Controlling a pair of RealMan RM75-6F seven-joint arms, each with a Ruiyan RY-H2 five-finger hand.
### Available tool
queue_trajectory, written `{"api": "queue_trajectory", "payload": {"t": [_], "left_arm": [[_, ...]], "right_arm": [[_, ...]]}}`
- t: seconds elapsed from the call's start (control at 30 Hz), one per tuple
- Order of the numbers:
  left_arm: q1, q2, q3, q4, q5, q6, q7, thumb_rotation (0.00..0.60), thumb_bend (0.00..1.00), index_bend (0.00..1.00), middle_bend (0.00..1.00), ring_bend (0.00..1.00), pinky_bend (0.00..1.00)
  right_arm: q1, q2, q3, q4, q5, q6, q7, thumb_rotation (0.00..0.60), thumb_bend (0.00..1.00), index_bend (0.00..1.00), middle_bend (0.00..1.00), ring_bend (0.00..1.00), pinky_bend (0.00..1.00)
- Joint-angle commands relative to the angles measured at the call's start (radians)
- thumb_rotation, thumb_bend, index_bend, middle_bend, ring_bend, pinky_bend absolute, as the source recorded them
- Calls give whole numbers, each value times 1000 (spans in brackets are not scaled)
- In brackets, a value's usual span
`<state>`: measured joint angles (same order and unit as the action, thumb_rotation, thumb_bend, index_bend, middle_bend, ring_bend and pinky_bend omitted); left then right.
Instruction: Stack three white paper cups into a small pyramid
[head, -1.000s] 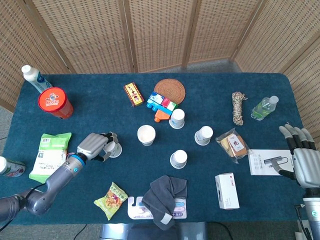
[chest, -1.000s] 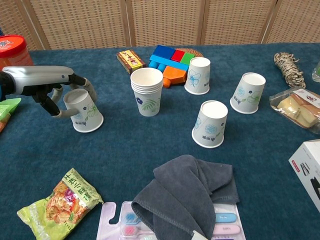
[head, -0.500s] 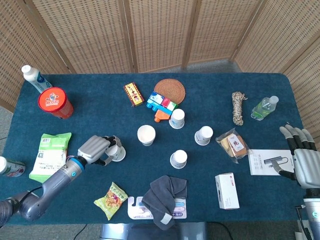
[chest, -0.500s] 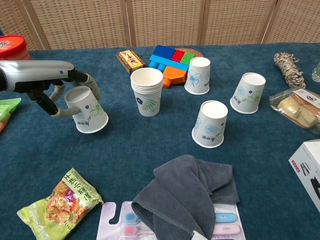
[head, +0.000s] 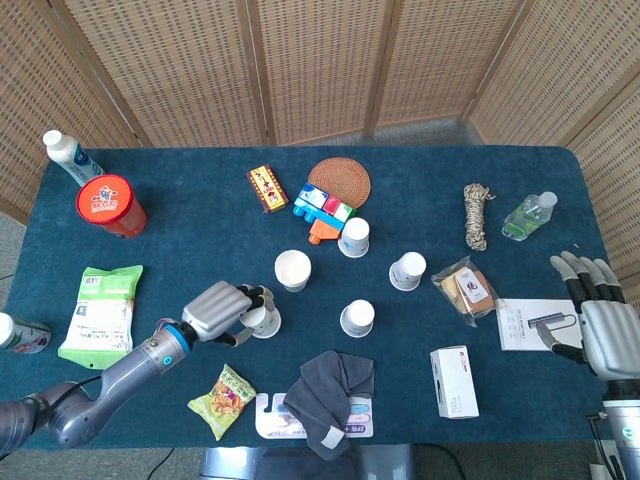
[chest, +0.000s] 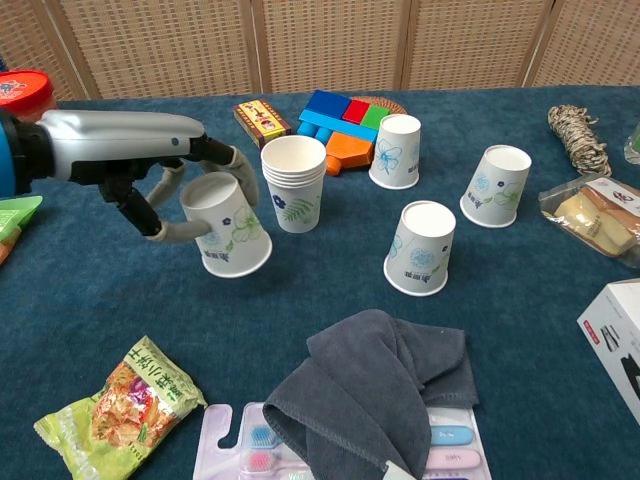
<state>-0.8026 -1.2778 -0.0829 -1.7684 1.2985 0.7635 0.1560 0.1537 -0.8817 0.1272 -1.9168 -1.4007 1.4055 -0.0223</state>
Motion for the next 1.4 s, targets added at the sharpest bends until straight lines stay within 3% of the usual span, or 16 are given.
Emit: {"api": "queue_trajectory", "payload": {"t": [0.03, 0.83, 1.4], "left_arm": [[-25, -29, -15, 6, -24, -17, 17, 600, 494, 454, 249, 330, 657], [-198, -244, -51, 152, -217, -71, 201, 600, 493, 444, 240, 304, 628], [-271, -328, -53, 227, -287, -73, 238, 600, 493, 440, 234, 292, 613]], "right_arm": [[-6, 4, -5, 2, -7, 6, 6, 600, 337, 70, 0, 0, 0], [-21, 16, -8, 17, -27, 23, 50, 600, 336, 69, 0, 0, 0], [-33, 25, -9, 15, -26, 34, 59, 600, 338, 66, 0, 0, 0]]}}
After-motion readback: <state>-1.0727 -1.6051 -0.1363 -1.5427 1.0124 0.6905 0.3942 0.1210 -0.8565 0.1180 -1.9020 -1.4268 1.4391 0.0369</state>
